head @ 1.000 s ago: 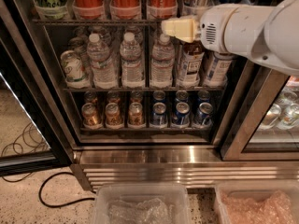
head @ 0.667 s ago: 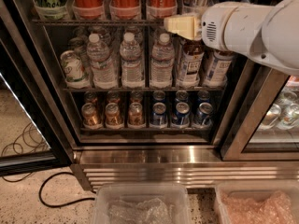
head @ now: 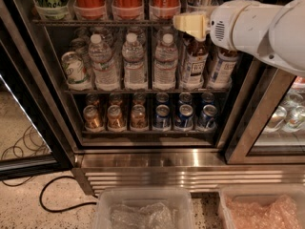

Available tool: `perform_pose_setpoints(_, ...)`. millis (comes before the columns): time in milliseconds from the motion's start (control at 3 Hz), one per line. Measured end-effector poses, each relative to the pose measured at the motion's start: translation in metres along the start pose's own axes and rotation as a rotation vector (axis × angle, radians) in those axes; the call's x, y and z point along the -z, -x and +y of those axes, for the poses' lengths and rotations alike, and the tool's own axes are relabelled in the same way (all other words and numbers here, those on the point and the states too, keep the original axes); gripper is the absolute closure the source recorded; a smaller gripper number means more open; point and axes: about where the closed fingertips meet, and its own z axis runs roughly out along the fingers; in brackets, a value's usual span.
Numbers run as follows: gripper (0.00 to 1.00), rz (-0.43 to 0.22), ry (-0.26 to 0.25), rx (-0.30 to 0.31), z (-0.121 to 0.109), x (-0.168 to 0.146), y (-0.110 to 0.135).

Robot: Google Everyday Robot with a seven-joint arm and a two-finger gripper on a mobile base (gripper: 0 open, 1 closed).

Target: Pick redbull can from top shelf of fridge

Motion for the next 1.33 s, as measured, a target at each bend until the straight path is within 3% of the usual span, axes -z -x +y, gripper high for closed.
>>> perform_pose_setpoints(333, 0.29, 0.0, -0.001, 0.0, 0.0, 0.0, -0.002)
perform_pose_setpoints(1000, 0.28, -0.055, -0.06, 0.049, -0.014, 0.016, 0.028)
perform_pose_setpoints(1333, 0.28, -0.069, -0.057, 0.05, -0.009, 0.017, 0.035)
